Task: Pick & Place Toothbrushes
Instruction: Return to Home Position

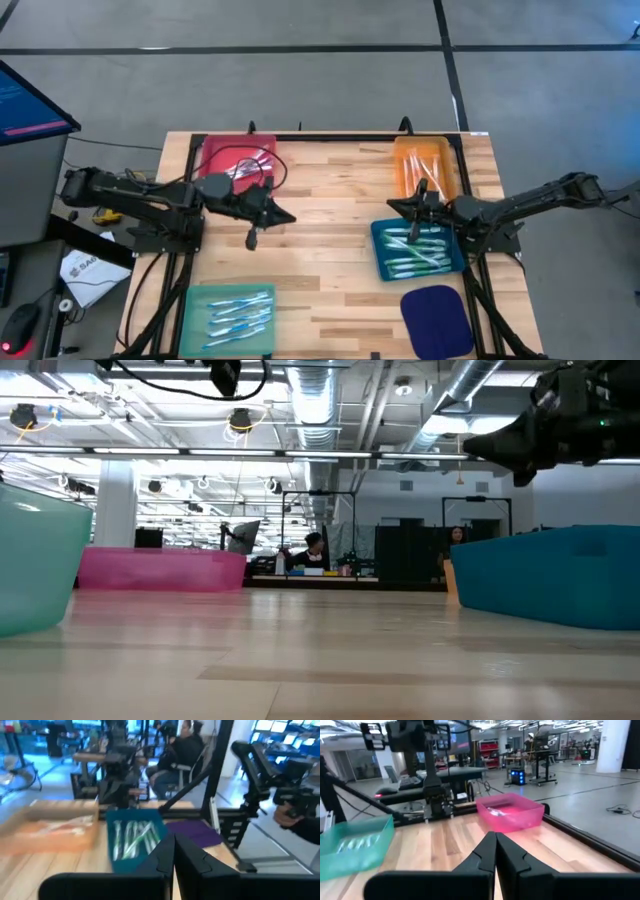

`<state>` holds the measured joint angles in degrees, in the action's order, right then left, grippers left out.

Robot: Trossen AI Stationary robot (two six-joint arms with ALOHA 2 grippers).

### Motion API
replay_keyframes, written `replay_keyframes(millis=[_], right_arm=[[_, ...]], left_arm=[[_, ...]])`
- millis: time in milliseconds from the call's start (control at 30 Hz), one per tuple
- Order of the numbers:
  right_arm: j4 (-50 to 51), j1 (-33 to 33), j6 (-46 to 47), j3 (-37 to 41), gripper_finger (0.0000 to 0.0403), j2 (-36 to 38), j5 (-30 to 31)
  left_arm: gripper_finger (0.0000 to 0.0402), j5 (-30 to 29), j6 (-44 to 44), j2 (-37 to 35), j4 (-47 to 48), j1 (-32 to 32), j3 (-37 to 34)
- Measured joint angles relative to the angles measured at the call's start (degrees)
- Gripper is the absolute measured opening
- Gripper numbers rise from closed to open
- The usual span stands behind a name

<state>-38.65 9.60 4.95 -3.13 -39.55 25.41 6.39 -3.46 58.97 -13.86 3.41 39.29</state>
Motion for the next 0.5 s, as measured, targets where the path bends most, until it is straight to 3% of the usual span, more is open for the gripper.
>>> replay_keyframes(millis=[233,500], right_arm=[[0.40,0.34,-1.01,2.69,0.0000,3.53,-0.20],[17.22,-5.24,0.63,2.69,0.0000,15.88,-1.43]], left_arm=[[0.0001,-6.28,1.56,3.39,-6.49,7.08,0.00],[0.0001,-9.72,1.70,4.31,-7.57,9.95,0.00]])
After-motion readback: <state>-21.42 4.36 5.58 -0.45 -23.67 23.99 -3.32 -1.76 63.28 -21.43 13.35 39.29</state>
